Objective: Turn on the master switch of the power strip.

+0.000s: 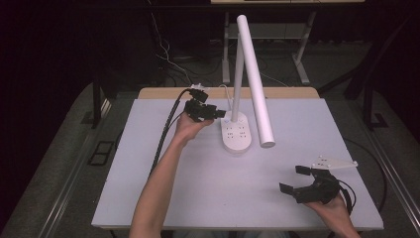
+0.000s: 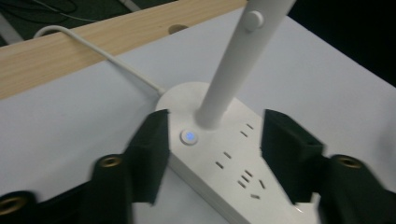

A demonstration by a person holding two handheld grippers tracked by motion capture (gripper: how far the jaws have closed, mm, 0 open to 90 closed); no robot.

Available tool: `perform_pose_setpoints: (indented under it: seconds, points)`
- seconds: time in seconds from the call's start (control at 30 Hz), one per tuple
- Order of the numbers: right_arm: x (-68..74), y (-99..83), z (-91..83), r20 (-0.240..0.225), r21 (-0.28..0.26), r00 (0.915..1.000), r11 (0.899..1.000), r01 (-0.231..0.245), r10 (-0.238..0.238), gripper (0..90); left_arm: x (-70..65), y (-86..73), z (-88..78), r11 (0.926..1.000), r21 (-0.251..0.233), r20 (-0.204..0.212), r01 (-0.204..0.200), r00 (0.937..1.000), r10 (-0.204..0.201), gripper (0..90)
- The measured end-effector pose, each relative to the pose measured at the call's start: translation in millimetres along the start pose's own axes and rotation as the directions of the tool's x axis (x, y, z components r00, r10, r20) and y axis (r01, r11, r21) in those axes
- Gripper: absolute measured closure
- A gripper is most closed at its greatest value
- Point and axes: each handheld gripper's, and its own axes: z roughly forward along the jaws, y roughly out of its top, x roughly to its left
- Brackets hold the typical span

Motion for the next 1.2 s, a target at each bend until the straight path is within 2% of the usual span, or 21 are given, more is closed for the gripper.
perform_pose_setpoints:
  seconds: [0.03,0.1,0.2,0.27,0.3,0.33,0.37,0.53,0.77,0.83,1.2]
  points:
    - [0.0,0.0,0.0,0.0,0.0,1.0,1.0,0.0,0.0,0.7,-0.1,-1.3,-2.5,1.0,-0.002,0.013,-0.001,0.9999,0.001,39.2]
    - [-0.3,0.0,0.1,0.002,-0.003,1.0,1.0,0.003,-0.003,0.7,-0.5,-4.2,-7.5,0.9999,0.008,0.025,-0.01,0.9996,0.01,31.4]
    - [-0.4,0.0,0.1,0.002,-0.003,1.0,1.0,0.002,-0.002,0.7,-2.2,-9.6,-13.4,1.0,-0.004,0.039,0.007,0.9992,-0.007,20.9]
    - [-0.3,0.0,-0.1,0.0,-0.006,1.0,1.0,0.005,-0.005,0.7,-0.7,-13.8,-18.8,0.9998,0.006,0.04,-0.017,0.999,0.017,13.9]
    - [0.7,-0.1,-0.9,-0.003,0.002,1.0,1.0,-0.008,0.008,0.7,0.0,-16.8,-22.0,0.9997,0.012,0.051,-0.019,0.9985,0.018,11.9]
    - [0.7,-0.1,-1.2,-0.003,0.001,1.0,1.0,-0.007,0.007,0.7,0.5,-19.5,-24.9,0.9997,0.02,0.062,-0.013,0.998,0.012,8.6]
    - [0.5,-0.3,-1.5,-0.003,-0.003,1.0,1.0,-0.008,0.008,0.7,-1.2,-22.4,-25.9,0.9997,-0.001,0.066,0.026,0.9975,-0.026,0.0]
    - [0.4,-0.3,-1.7,-0.002,-0.004,1.0,1.0,-0.008,0.008,0.7,-1.2,-34.3,-44.5,0.9997,-0.014,0.066,0.021,0.9976,-0.02,0.0]
    - [0.1,-0.2,-1.7,0.001,-0.006,1.0,1.0,-0.007,0.007,0.7,-6.7,-52.2,-72.5,0.9994,-0.034,0.04,0.005,0.9992,-0.004,0.0]
    - [0.2,-0.2,-1.6,0.001,-0.006,1.0,1.0,-0.006,0.006,0.7,-9.8,-56.9,-80.4,0.9992,-0.038,0.026,-0.011,0.9996,0.012,0.0]
    - [1.1,0.2,-1.0,0.007,-0.003,1.0,1.0,-0.005,0.005,0.7,-22.3,-90.8,-113.7,0.9957,-0.092,0.017,-0.009,0.9998,0.011,0.0]
